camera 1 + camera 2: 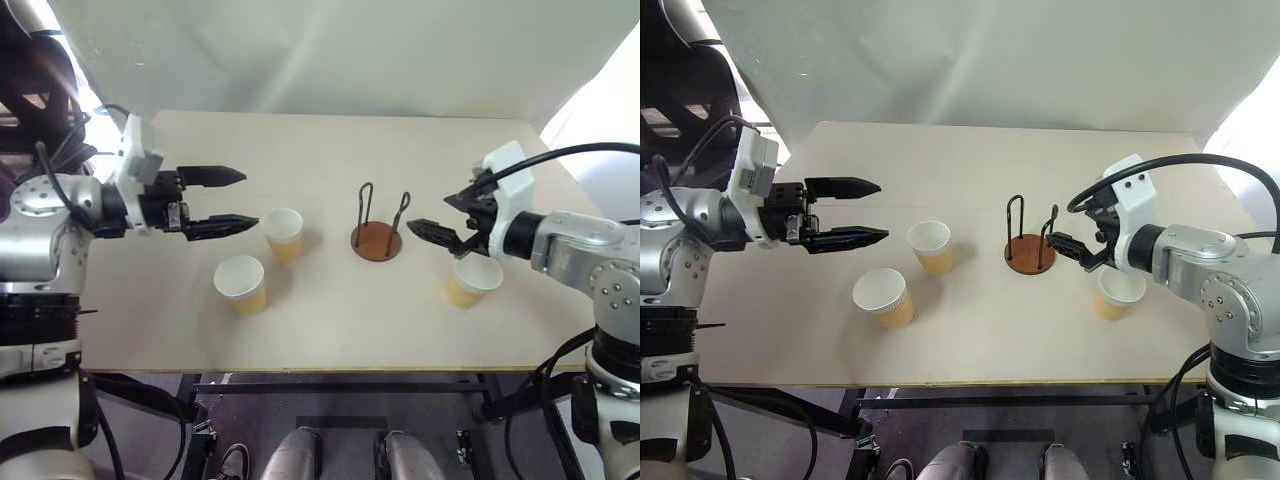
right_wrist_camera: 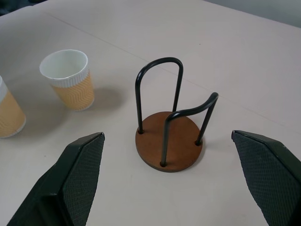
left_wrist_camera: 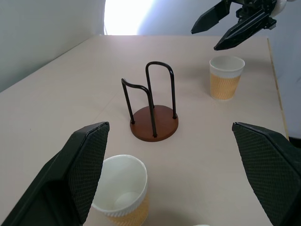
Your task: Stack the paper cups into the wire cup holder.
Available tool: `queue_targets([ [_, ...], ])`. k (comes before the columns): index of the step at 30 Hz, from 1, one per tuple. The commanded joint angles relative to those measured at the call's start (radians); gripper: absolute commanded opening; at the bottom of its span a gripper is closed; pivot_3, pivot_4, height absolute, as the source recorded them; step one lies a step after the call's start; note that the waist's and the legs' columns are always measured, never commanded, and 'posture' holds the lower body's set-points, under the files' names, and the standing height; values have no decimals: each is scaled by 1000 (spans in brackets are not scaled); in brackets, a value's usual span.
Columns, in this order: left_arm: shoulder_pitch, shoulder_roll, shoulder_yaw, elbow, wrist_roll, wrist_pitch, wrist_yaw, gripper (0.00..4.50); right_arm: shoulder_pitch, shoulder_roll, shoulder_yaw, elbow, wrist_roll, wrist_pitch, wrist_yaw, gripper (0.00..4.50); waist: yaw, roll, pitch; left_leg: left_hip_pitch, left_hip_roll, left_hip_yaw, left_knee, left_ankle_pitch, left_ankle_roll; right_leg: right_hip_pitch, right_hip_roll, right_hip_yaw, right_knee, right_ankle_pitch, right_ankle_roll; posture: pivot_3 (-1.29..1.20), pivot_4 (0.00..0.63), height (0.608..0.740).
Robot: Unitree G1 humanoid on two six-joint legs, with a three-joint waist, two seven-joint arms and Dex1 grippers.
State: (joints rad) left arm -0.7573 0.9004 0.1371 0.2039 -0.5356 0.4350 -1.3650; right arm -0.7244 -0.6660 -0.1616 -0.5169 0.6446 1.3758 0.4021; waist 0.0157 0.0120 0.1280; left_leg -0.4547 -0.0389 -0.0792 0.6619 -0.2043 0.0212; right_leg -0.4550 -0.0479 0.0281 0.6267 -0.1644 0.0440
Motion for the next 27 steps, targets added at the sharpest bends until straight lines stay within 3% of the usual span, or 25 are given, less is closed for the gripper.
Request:
queue_targets([
  [1, -35, 4, 6, -4, 5, -12, -1, 4500, -6, -14, -46, -32, 11, -19, 4, 4474, 0, 0, 0, 0, 0, 0, 0, 0, 0, 0, 0, 0, 0, 0, 0, 0, 150, 740],
  [10, -19, -1, 14, -26, -2, -7, -1, 4500, -4, -32, -42, -28, 17, -20, 21, 4474, 0, 0, 0, 0, 0, 0, 0, 3, 5, 0, 0, 0, 0, 0, 0, 0, 150, 740],
  [27, -45, -22, -25, -12, 10, -10, -15, 4500, 33, 153, 158, 171, -137, -215, -53, 4474, 0, 0, 0, 0, 0, 0, 1, 4, 8, 0, 0, 0, 0, 1, 1, 0, 150, 740],
])
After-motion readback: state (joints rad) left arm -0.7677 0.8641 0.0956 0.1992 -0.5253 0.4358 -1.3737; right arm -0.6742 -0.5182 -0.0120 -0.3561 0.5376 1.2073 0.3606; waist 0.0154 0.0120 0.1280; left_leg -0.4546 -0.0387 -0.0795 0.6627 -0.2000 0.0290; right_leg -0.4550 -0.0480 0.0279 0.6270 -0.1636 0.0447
